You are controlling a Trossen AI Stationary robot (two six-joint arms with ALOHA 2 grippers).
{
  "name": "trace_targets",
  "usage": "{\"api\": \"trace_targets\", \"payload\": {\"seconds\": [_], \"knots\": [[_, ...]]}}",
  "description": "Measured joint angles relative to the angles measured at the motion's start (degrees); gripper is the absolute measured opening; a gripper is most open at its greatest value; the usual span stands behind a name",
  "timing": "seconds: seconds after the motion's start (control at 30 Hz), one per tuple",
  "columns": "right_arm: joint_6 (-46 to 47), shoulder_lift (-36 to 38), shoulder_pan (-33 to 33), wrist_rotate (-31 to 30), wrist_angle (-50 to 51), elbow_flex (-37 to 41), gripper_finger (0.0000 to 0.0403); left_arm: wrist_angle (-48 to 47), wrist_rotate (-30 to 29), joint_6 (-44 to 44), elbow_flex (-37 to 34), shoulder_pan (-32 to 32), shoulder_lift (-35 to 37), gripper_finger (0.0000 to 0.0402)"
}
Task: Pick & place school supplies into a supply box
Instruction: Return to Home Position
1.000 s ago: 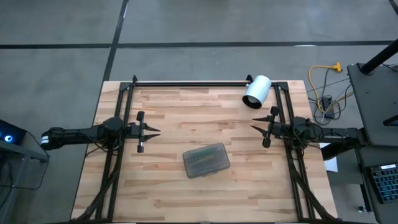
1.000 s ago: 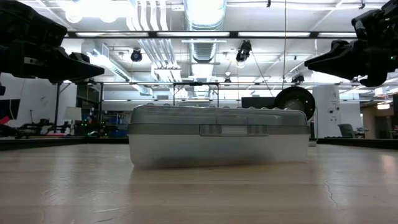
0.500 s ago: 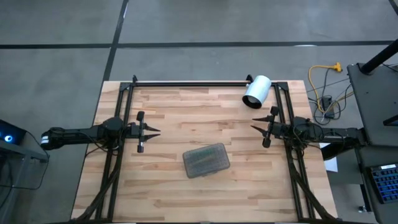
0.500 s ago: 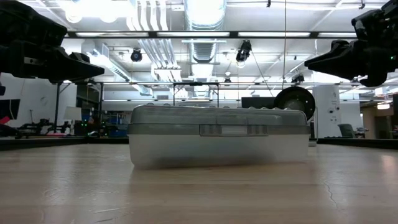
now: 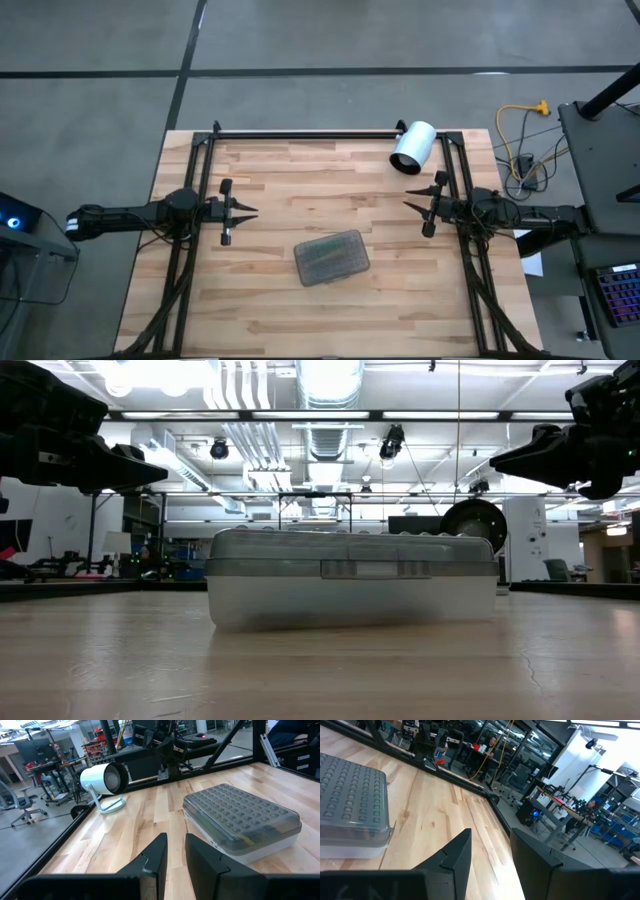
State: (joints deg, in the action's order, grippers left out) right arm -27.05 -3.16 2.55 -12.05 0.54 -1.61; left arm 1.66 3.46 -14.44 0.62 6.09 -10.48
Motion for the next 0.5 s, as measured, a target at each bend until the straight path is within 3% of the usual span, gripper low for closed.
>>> {"api": "trace_targets", "payload": {"seconds": [0.5], "knots": [[0.00, 0.00, 0.00, -0.02, 0.00, 0.00, 0.0135, 0.01, 0.00, 0.00, 0.00, 0.00, 0.00, 0.0054]]}}
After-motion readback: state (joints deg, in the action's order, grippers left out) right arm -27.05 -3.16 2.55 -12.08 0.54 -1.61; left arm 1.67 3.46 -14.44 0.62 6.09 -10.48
